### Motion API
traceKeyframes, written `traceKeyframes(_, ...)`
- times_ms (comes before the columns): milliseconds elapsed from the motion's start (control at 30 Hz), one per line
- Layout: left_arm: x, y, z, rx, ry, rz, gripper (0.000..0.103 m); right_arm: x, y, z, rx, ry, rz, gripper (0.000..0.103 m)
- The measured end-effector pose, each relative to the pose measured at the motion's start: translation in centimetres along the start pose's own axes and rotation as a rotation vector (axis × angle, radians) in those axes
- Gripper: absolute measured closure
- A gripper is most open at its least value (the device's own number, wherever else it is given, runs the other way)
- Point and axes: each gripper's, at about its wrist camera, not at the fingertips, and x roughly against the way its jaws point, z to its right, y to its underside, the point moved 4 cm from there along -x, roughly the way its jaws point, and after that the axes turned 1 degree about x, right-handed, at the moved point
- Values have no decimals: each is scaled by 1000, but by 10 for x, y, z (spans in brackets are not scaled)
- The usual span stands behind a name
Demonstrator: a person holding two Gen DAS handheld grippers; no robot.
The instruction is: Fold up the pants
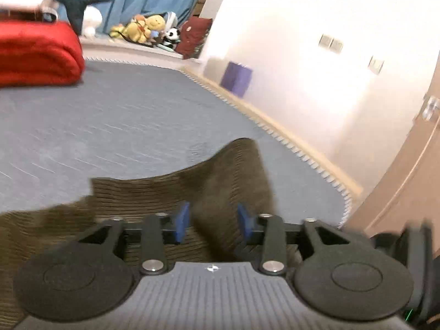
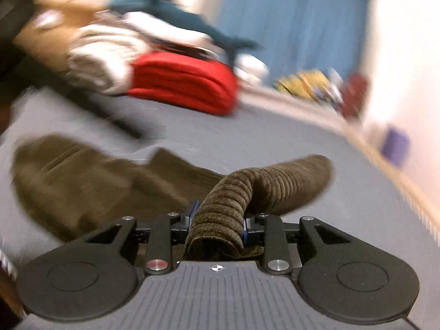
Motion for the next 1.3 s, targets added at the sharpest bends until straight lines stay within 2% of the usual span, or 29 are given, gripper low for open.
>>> traceKeyframes(67, -9, 0, -3, 27, 16, -17, 42, 4, 0, -24, 102, -9, 25, 72)
traceKeyframes(167, -20, -2, -1, 11, 16, -59, 40, 1, 2, -46, 225, -26, 36, 72)
traceKeyframes(333, -28, -7, 14, -83, -1, -63, 36, -2, 5, -61, 331, -22, 35, 72)
traceKeyframes(467, -43, 4, 27, -166, -25, -92, 36, 0, 2, -68, 372, -28, 46, 72)
traceKeyframes(500, -48, 6, 28, -182, -40, -94, 41, 5, 4, -67, 379, -32, 50, 72)
traceKeyframes(533, -51, 9, 27, -199, -62, -94, 51, 8, 5, -67, 382, -38, 53, 72)
traceKeyframes(567, -52, 10, 25, -216, -90, -97, 74, 7, 4, -69, 384, -44, 56, 72)
traceKeyframes(600, -52, 10, 21, -225, -121, -92, 82, 7, 4, -71, 385, -45, 57, 72)
traceKeyframes(633, -50, 8, 13, -215, -157, -82, 83, 7, 3, -71, 379, -45, 56, 72)
traceKeyframes(700, -39, 3, -8, -146, -207, -64, 85, 8, -1, -68, 348, -54, 51, 70)
traceKeyframes(800, -13, -2, -47, -14, -266, -36, 86, 16, -11, -71, 328, -93, 107, 61)
traceKeyframes(1000, 67, -6, -123, 156, -431, 64, 89, 55, -30, -96, 358, -266, 346, 58)
traceKeyframes(1033, 80, -5, -136, 193, -454, 73, 91, 60, -32, -98, 358, -272, 382, 54)
traceKeyframes(1067, 92, -3, -149, 227, -490, 85, 103, 61, -34, -100, 352, -268, 405, 50)
traceKeyframes(1100, 110, -3, -163, 253, -547, 103, 103, 59, -36, -100, 340, -260, 412, 50)
traceKeyframes(1200, 151, 1, -201, 360, -656, 146, 103, 41, -41, -96, 304, -222, 361, 44)
traceKeyframes(1233, 161, 5, -213, 413, -652, 152, 103, 28, -41, -97, 310, -211, 304, 43)
traceKeyframes(1300, 168, 12, -228, 494, -578, 137, 101, 1, -35, -101, 315, -208, 163, 43)
